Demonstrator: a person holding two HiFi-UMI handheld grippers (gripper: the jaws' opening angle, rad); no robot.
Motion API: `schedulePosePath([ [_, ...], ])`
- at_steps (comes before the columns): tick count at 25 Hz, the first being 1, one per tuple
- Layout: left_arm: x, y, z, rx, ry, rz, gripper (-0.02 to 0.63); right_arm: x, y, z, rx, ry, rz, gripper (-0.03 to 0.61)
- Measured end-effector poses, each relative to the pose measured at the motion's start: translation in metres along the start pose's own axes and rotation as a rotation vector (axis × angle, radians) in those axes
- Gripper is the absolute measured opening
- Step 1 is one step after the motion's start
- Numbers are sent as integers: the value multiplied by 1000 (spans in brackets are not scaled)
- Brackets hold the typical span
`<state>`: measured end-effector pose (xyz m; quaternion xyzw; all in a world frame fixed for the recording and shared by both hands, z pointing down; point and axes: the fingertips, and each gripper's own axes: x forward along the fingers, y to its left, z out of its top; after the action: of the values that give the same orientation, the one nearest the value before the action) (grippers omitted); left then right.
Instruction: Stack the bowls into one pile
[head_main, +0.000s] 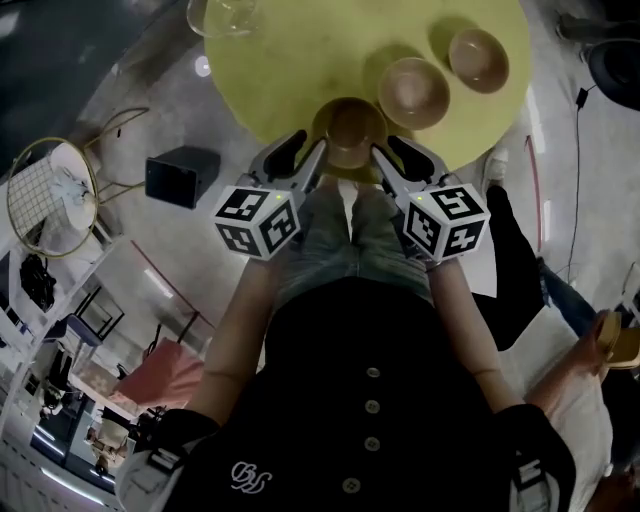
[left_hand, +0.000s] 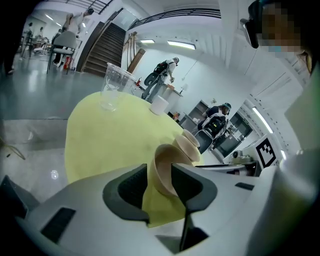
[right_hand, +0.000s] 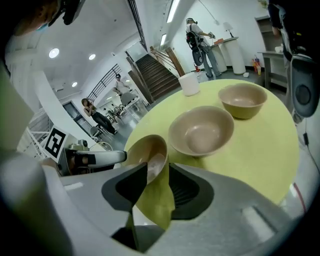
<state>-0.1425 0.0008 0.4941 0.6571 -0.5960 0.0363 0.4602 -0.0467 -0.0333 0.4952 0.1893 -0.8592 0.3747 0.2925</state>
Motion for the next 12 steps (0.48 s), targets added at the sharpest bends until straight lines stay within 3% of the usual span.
schedulePosePath([
  [12,12,-1,-3,-26,28,-10,136,11,6,-3,39,11,32,130],
])
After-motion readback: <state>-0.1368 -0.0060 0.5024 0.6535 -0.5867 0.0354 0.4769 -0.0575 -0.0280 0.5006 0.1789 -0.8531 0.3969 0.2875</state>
